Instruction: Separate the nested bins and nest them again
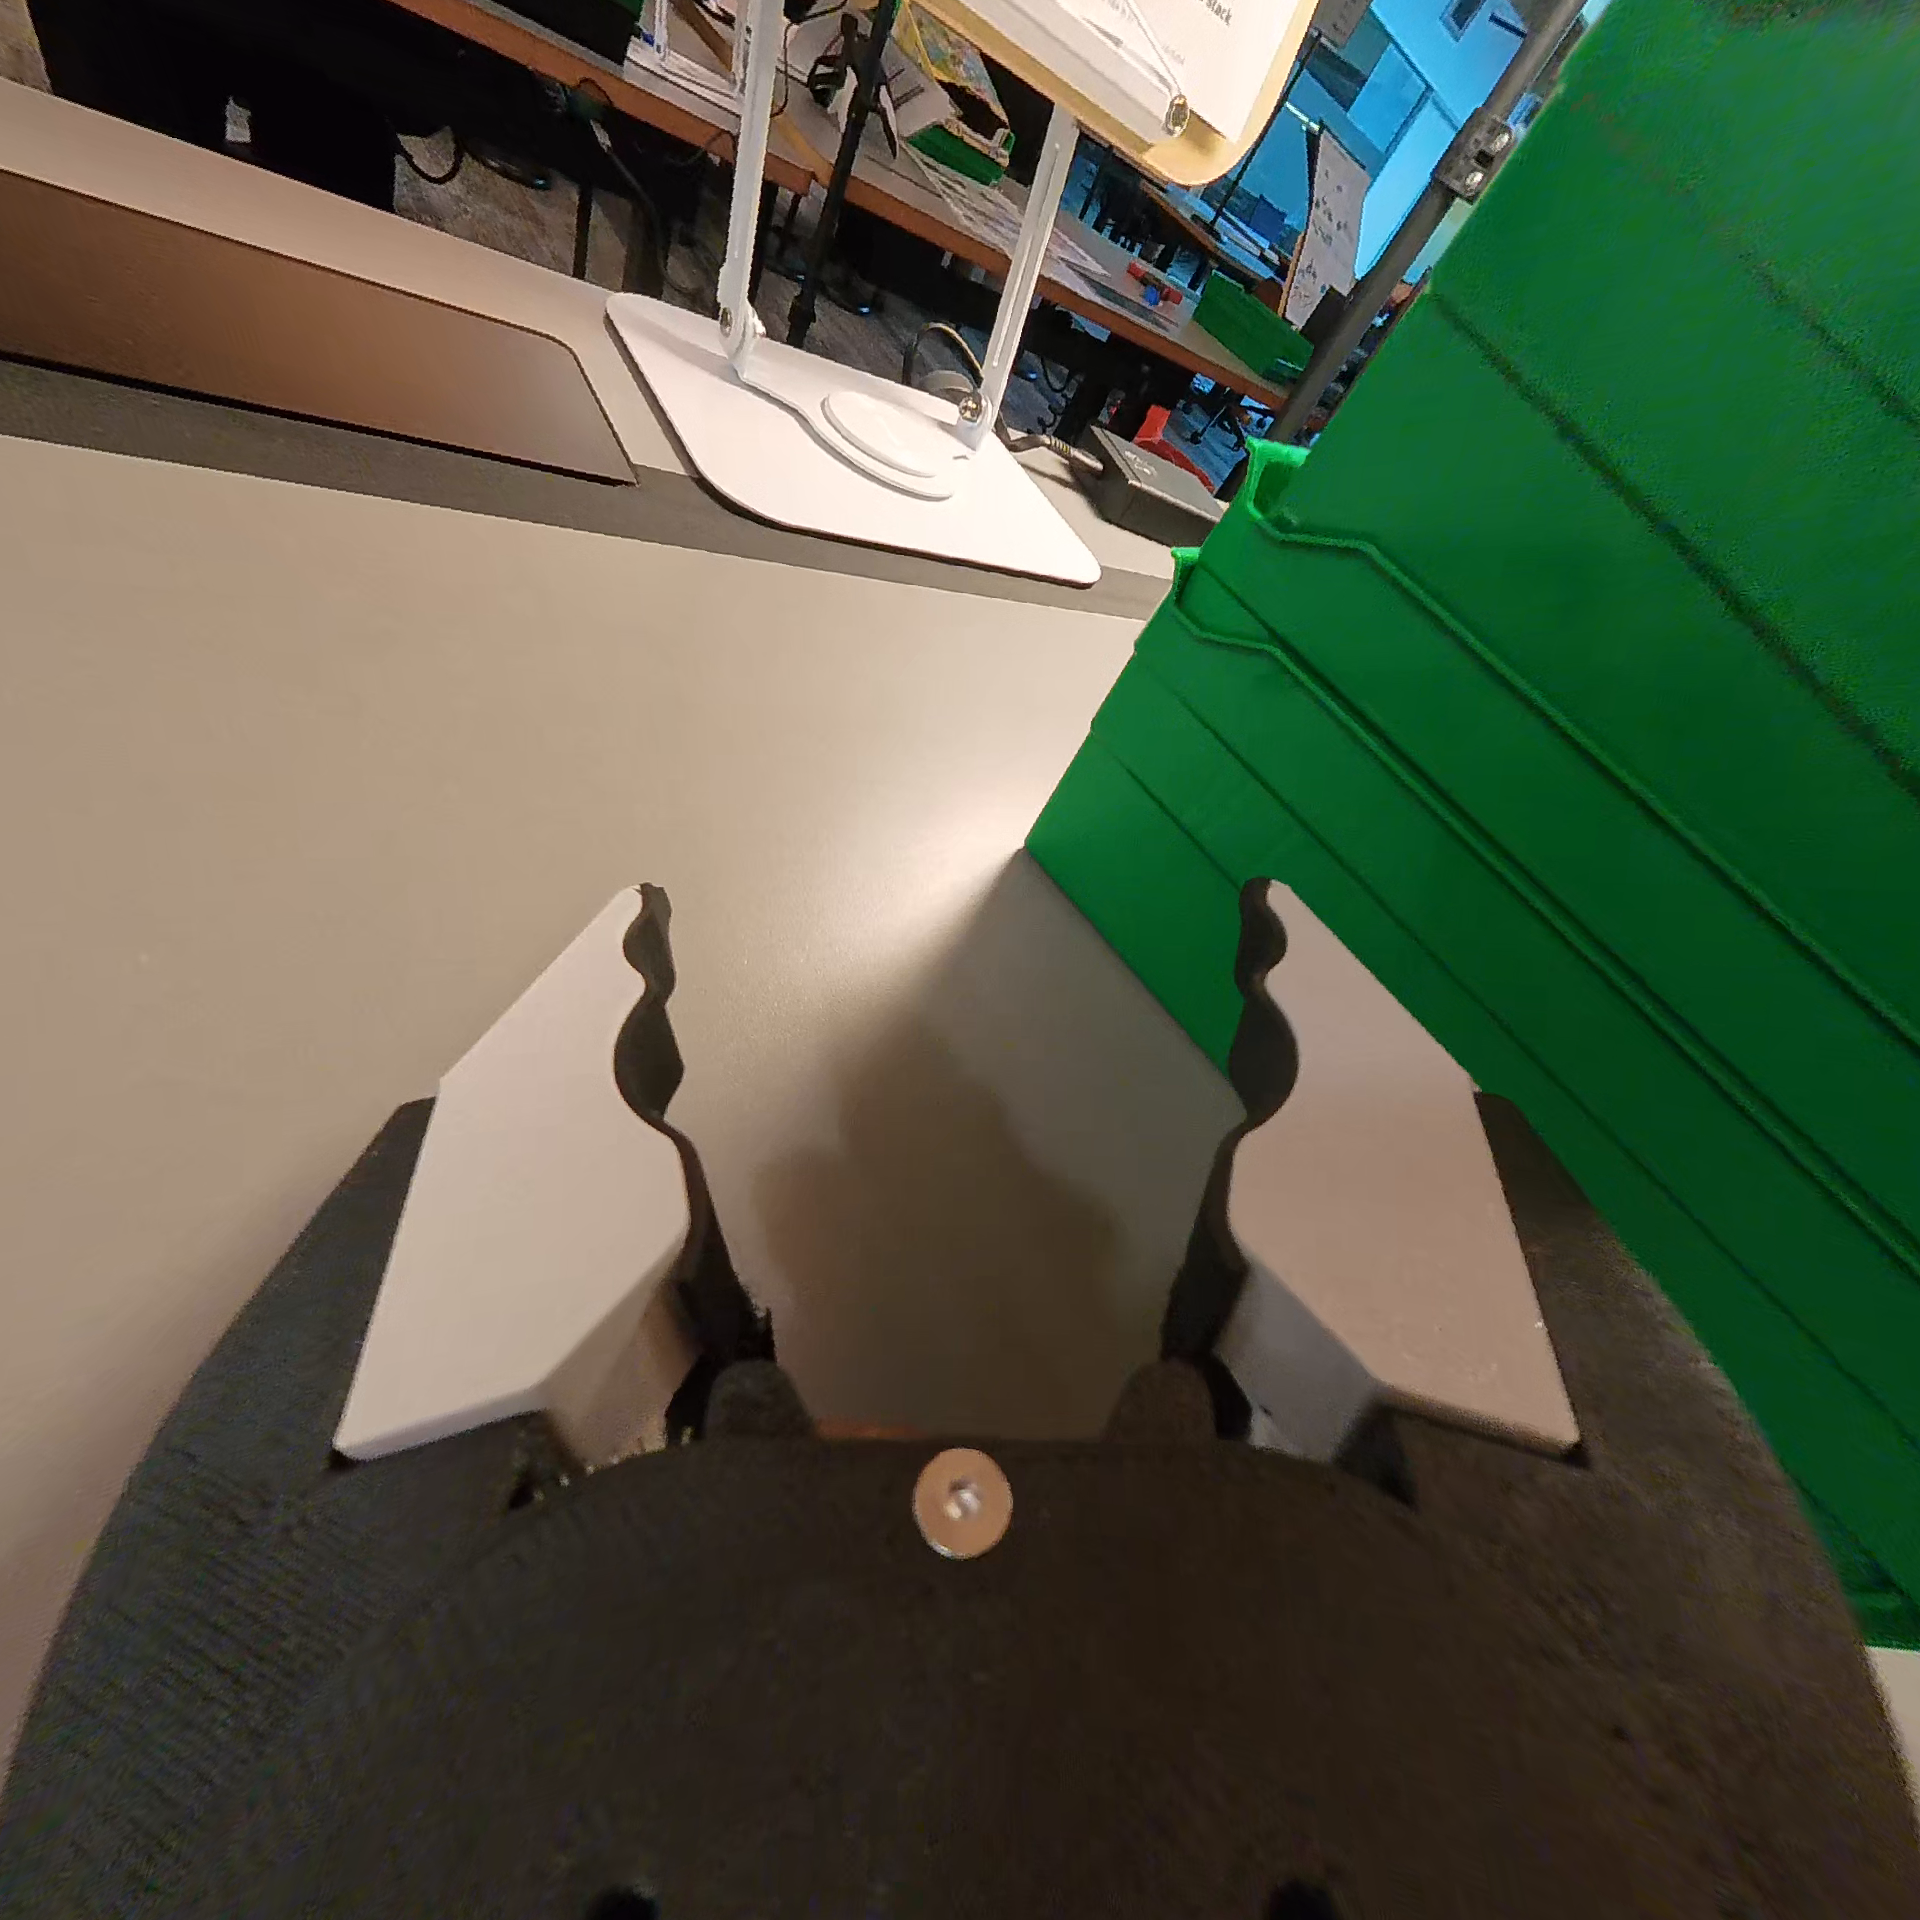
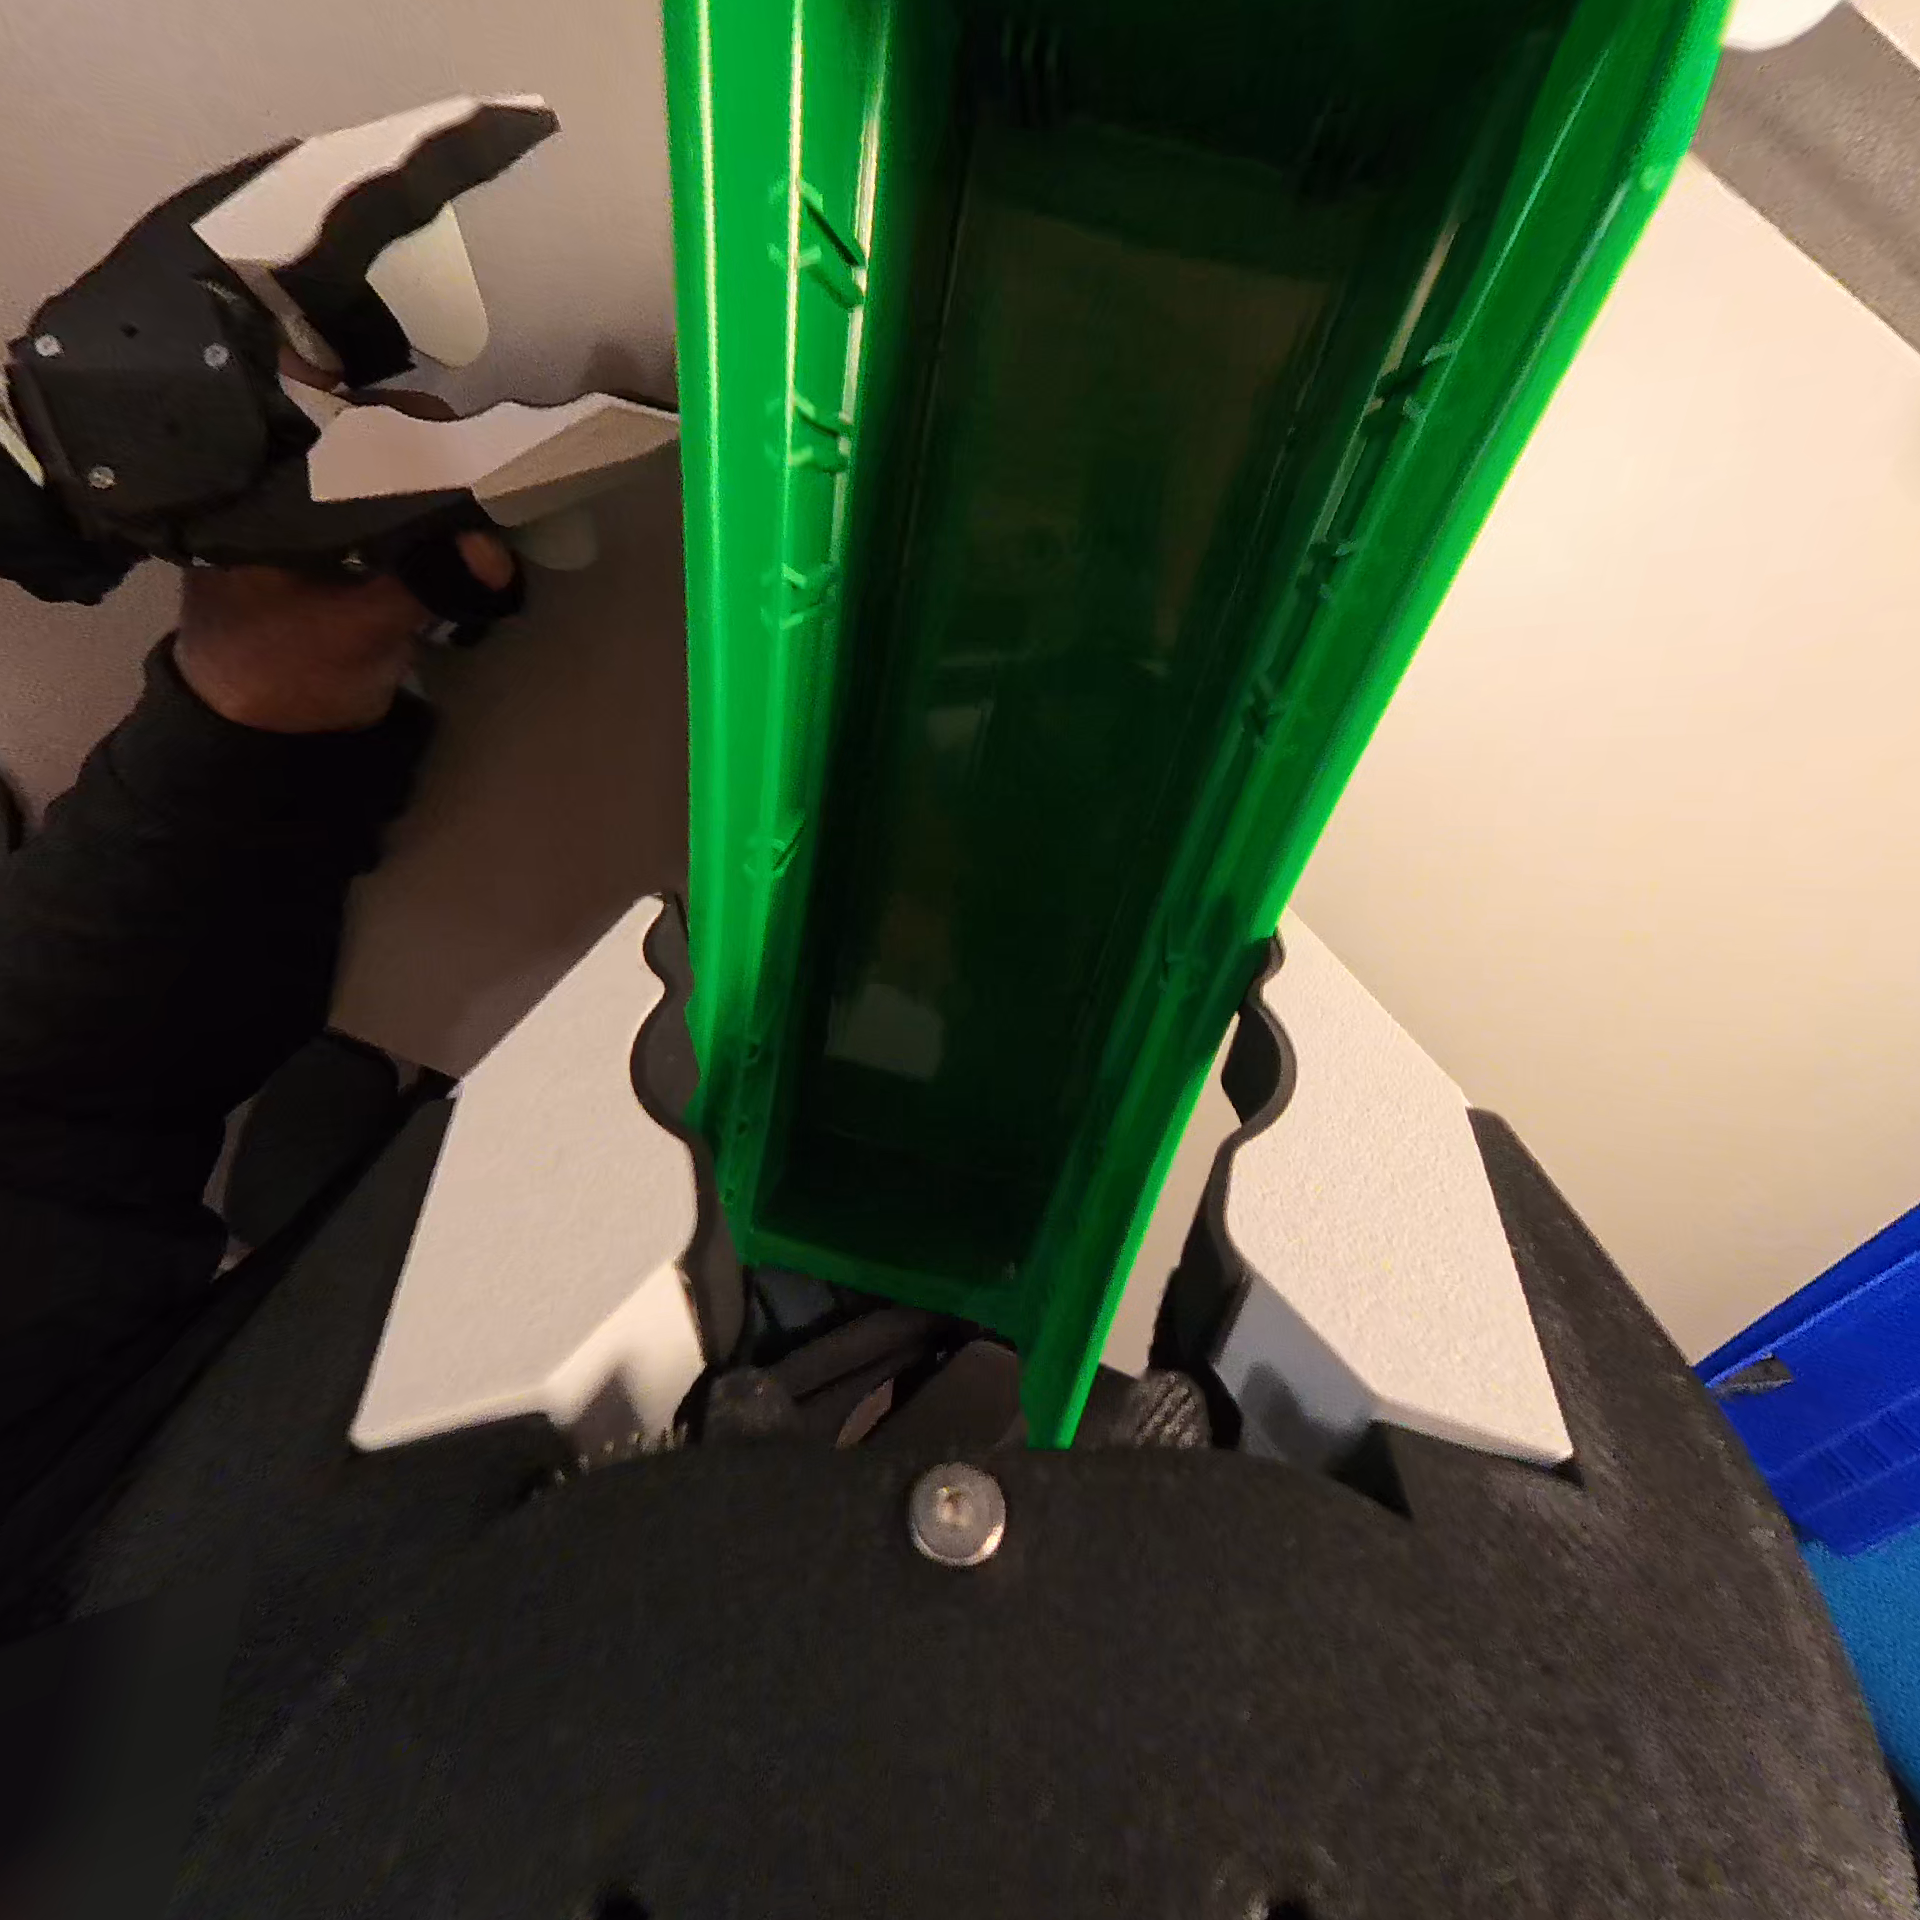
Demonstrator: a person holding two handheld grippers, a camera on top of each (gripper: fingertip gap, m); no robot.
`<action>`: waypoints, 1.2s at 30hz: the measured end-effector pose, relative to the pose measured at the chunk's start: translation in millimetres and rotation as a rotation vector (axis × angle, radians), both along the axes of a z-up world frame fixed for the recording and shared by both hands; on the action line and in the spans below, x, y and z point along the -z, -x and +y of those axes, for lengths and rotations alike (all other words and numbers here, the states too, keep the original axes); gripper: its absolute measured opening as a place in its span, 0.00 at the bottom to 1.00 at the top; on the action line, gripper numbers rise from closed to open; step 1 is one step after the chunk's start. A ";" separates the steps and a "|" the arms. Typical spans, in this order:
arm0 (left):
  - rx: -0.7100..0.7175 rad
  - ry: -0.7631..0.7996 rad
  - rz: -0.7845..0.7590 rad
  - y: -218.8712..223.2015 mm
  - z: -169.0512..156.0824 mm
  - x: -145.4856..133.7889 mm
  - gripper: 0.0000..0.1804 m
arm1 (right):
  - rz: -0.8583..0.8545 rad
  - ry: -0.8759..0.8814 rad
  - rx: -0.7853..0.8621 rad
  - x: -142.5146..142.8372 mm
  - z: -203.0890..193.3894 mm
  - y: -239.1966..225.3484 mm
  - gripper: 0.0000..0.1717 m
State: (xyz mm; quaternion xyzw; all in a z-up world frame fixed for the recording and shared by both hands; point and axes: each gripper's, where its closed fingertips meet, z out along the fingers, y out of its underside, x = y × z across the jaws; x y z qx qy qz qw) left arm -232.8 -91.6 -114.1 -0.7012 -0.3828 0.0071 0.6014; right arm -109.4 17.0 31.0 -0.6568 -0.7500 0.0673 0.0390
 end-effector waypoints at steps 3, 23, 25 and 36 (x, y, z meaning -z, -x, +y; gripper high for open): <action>0.001 -0.001 -0.001 0.1 0.1 0.1 0.60 | 0.006 0.011 0.004 0.1 2.1 2.2 0.61; 0.019 -0.033 0.026 -3.2 2.3 -8.4 0.60 | 0.034 0.020 -0.026 -8.8 3.3 4.0 0.60; 0.043 -0.111 0.053 -9.3 5.1 -25.9 0.60 | 0.032 0.027 -0.019 -7.6 3.6 4.6 0.60; 0.182 -0.438 -0.056 -76.9 47.0 -110.6 0.61 | 0.012 0.018 -0.037 -5.1 3.9 10.2 0.60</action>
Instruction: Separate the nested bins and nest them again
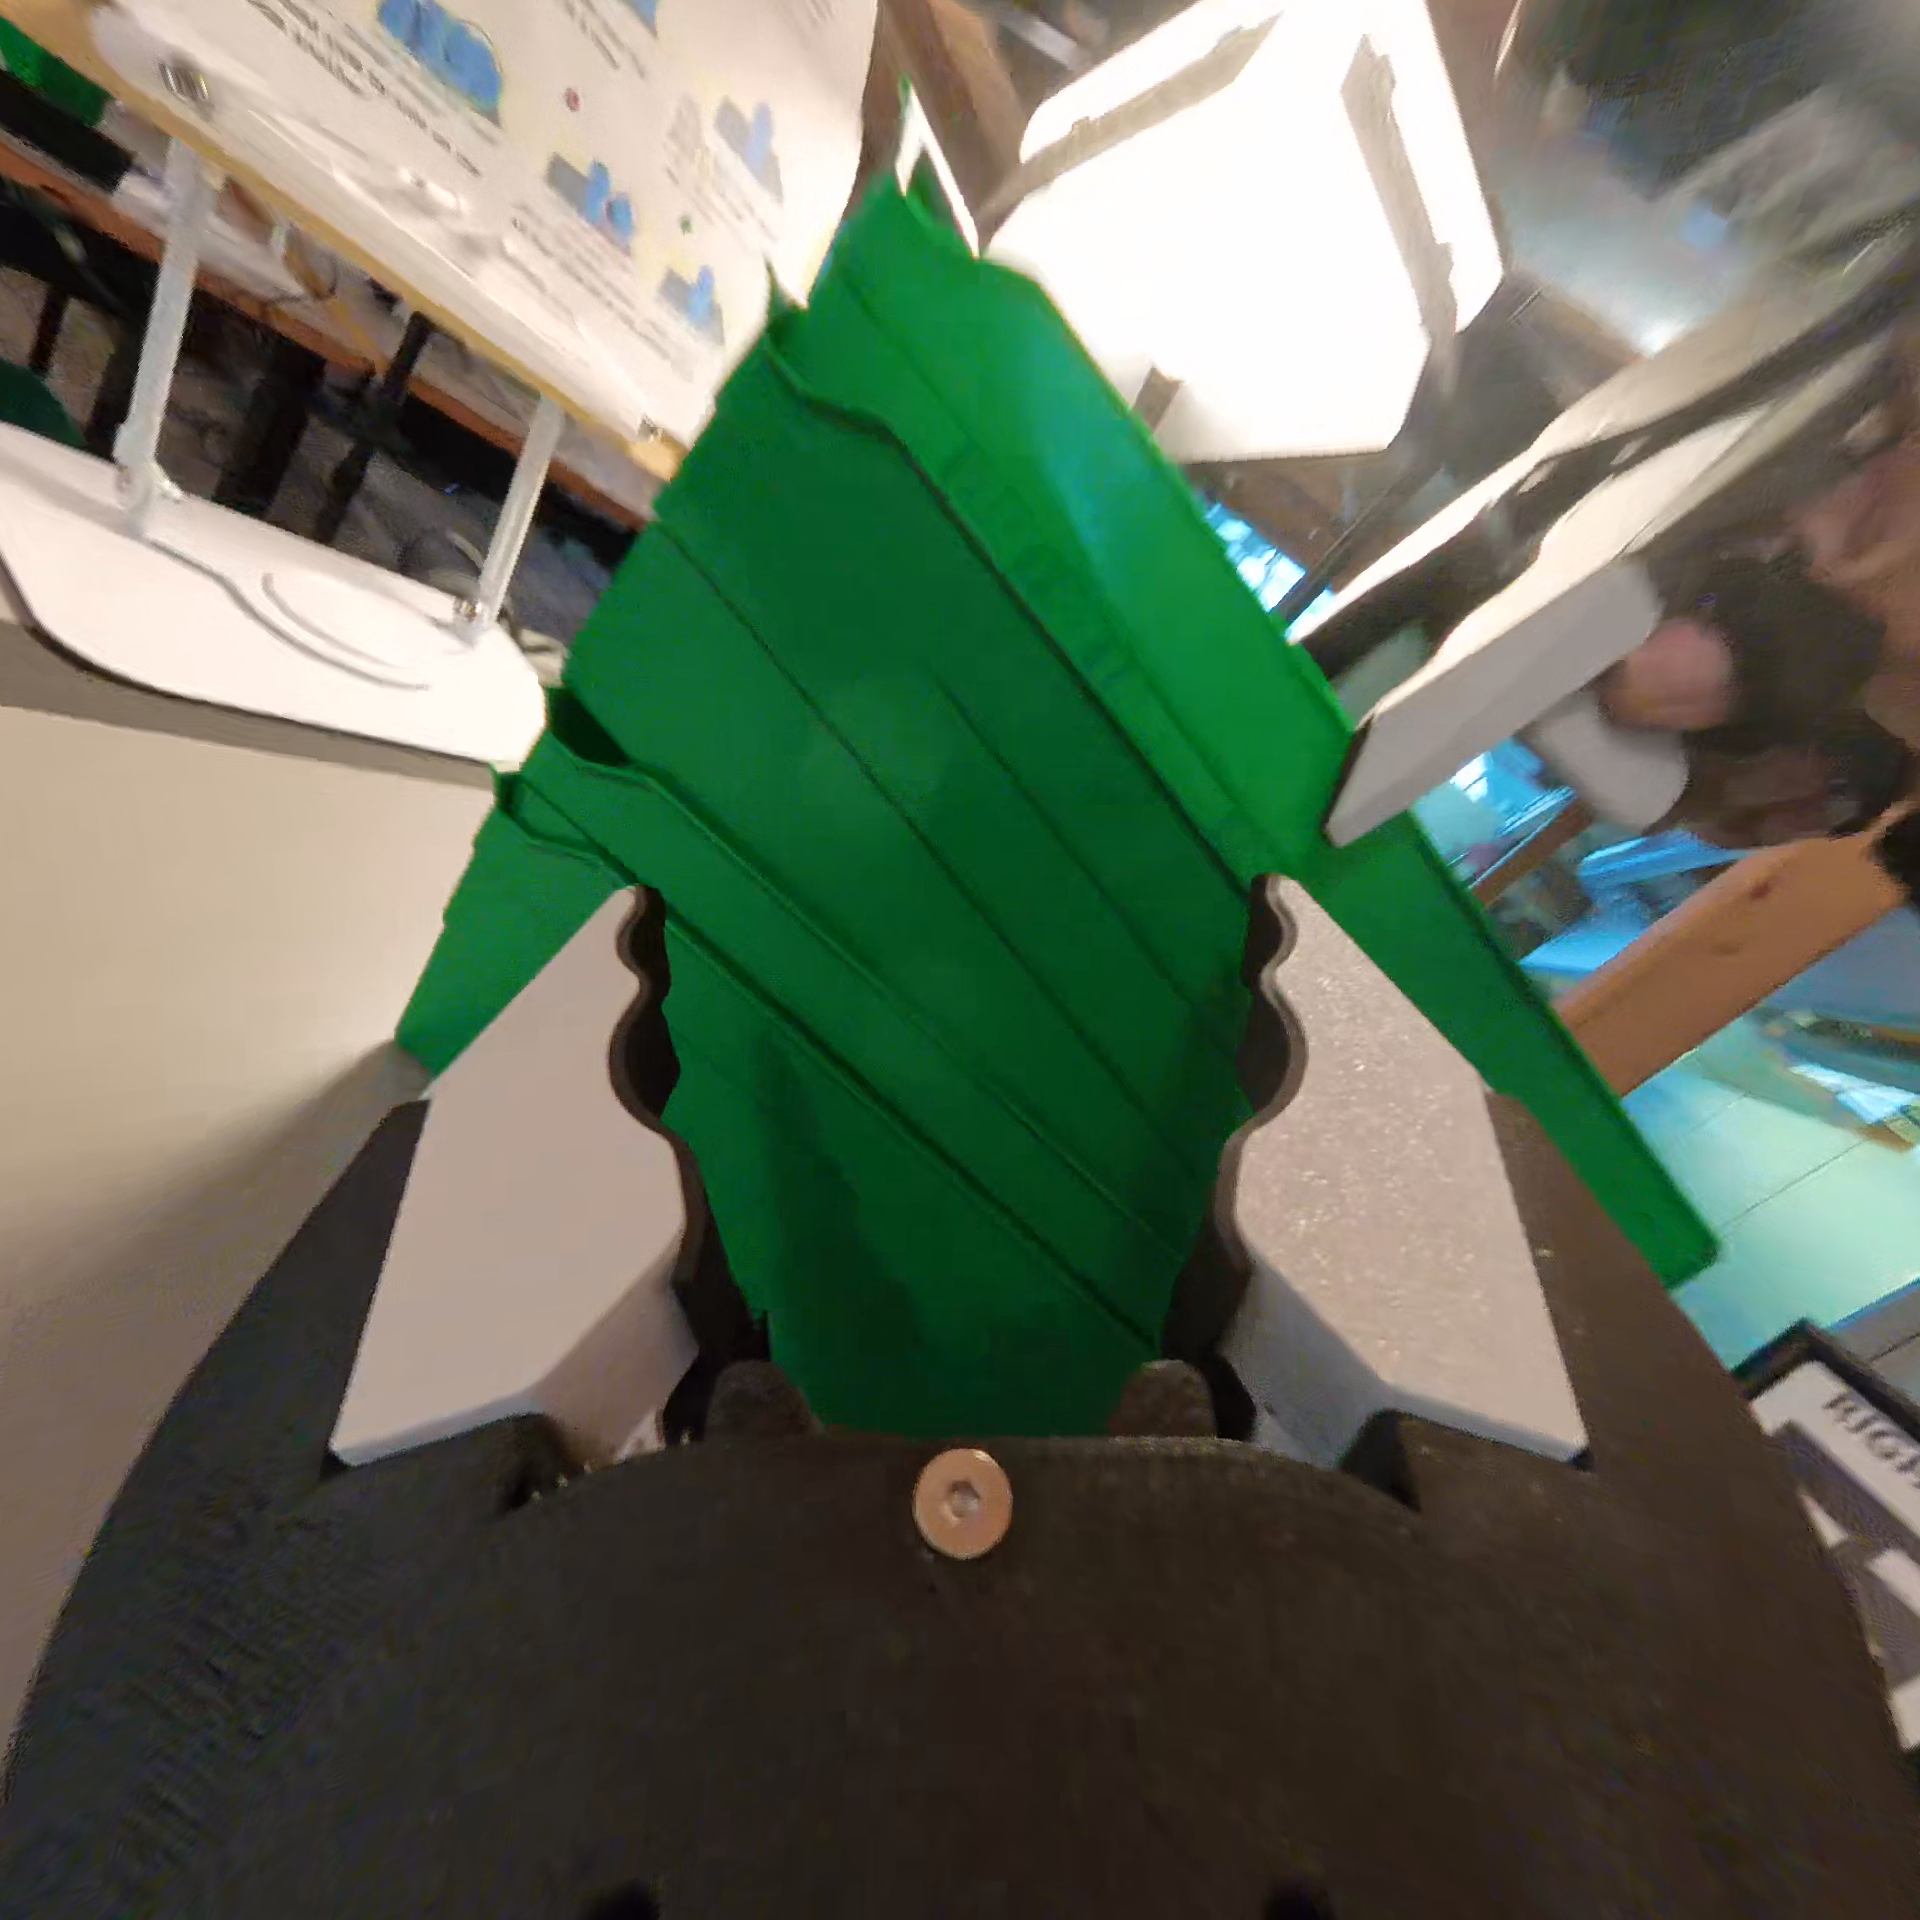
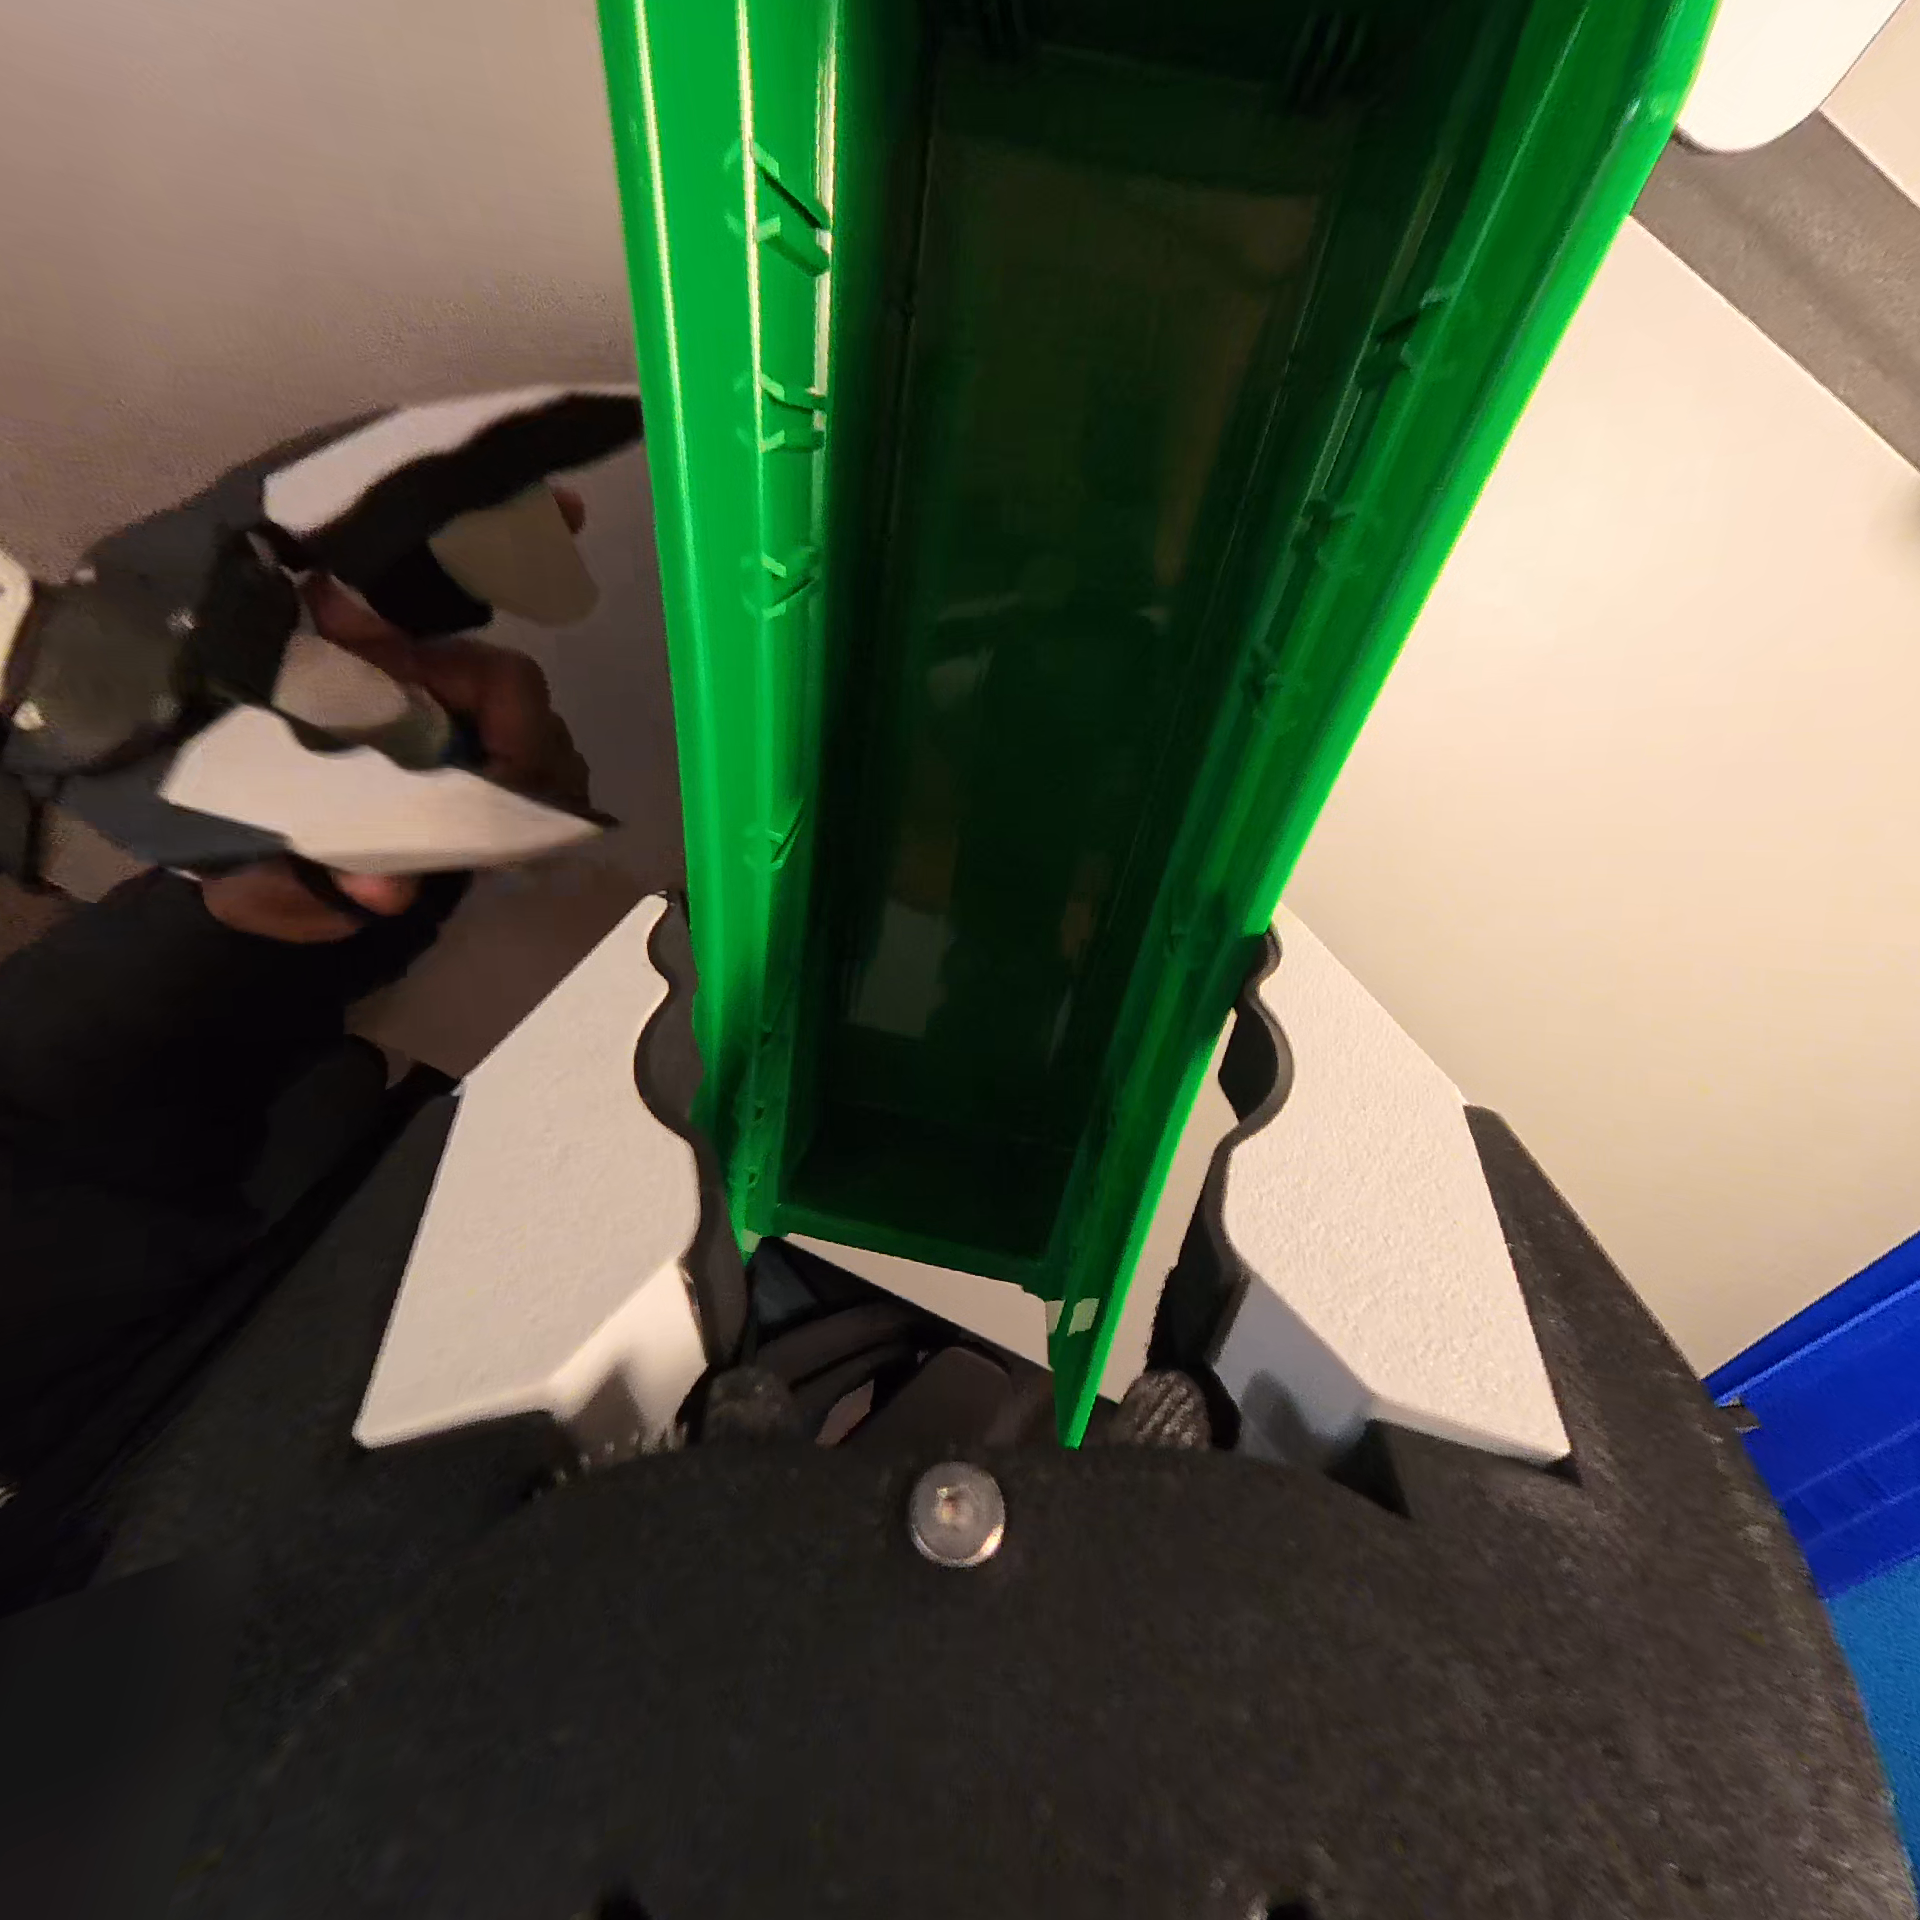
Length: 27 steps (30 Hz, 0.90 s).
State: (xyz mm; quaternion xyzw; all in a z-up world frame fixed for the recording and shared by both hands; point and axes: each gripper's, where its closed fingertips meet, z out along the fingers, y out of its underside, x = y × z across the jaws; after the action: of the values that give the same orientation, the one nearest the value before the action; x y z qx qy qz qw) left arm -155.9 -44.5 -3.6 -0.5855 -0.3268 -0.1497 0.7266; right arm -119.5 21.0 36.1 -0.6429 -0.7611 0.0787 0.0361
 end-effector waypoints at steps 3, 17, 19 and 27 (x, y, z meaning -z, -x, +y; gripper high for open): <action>0.041 0.014 -0.039 -12.4 17.6 3.0 0.61 | 0.000 -0.006 -0.010 0.4 -2.0 3.3 0.60; 0.024 0.004 -0.129 -6.7 26.7 7.3 0.67 | -0.001 -0.017 -0.045 -1.2 -3.9 9.7 0.59; 0.015 0.009 -0.141 -4.9 26.9 8.7 0.68 | 0.013 -0.018 -0.047 -4.5 -4.4 10.8 0.58; 0.017 -0.030 -0.139 -3.6 24.9 4.1 0.64 | 0.047 -0.009 -0.049 -29.1 -5.2 13.5 0.58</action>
State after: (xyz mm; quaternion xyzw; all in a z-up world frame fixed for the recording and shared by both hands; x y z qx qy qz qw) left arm -152.2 -19.6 -7.7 -0.5656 -0.3694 -0.2010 0.7093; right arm -133.1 15.7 65.2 -0.6219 -0.7759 0.0912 0.0550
